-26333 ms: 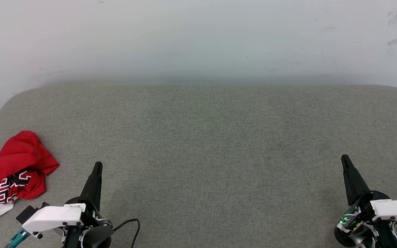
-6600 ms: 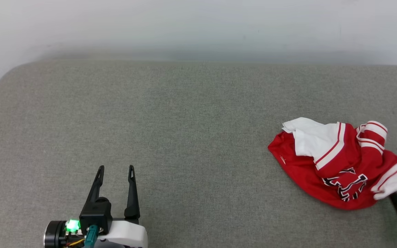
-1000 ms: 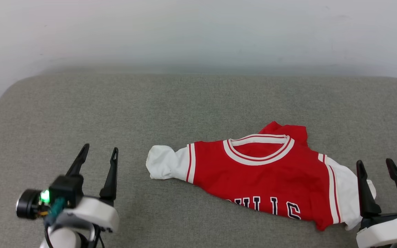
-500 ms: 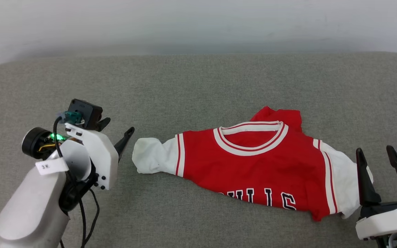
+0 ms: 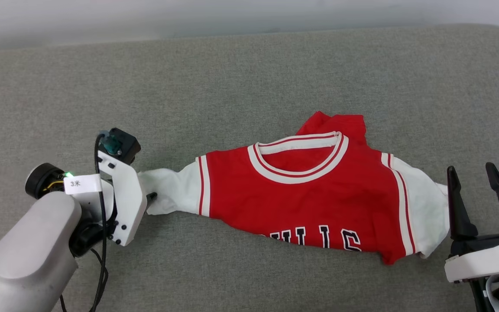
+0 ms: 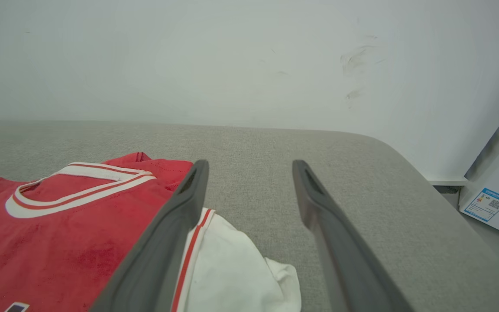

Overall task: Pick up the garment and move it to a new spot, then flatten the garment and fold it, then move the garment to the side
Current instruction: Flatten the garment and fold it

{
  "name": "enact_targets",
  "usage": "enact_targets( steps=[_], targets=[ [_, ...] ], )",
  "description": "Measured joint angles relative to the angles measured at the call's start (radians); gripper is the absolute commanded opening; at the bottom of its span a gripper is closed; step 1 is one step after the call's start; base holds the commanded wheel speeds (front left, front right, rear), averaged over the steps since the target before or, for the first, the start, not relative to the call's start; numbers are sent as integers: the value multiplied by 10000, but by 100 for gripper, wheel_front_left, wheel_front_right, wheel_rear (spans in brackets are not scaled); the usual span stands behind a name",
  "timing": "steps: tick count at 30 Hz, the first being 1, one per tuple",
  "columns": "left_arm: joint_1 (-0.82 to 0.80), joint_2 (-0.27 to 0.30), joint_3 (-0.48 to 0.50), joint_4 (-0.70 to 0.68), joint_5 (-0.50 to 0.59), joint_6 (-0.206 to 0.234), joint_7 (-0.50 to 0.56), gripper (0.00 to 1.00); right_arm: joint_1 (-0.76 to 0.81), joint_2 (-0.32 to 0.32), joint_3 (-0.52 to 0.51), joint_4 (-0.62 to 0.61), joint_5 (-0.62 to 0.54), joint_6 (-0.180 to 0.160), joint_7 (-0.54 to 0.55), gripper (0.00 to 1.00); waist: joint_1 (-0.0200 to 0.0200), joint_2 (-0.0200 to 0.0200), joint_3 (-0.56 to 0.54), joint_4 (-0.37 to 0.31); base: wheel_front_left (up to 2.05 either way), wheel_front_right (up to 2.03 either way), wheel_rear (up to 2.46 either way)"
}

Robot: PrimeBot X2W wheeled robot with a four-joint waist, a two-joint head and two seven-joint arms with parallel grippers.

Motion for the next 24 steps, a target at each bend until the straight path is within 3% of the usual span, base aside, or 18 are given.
enact_targets(
  steps=[6,11,12,13,20,24],
  targets=[
    [-453,69,-825,755,-364,0,249,100,-237,-12,75,203,2,0,-105,100,-1,0,390,-186,0,0,0],
    [-727,134,-1427,1074,-627,0,-146,100,-342,-46,77,389,6,0,-173,100,-1,0,469,-263,0,0,0],
    [-775,163,-1582,1095,-679,0,-295,38,-358,-48,67,422,4,0,-190,100,-1,0,454,-264,0,0,0],
    [-823,173,-1710,1120,-719,2,-476,0,-369,-48,59,437,4,0,-213,100,-1,0,436,-259,0,0,0],
    [-897,153,-2063,1476,-932,-15,-1896,0,-332,-56,52,571,-2,0,-274,100,0,0,112,-116,0,0,0],
    [-639,270,-1563,1181,-936,378,-3273,0,-74,-59,-98,644,-4,0,-291,100,-1,0,-299,88,0,0,0]
  ],
)
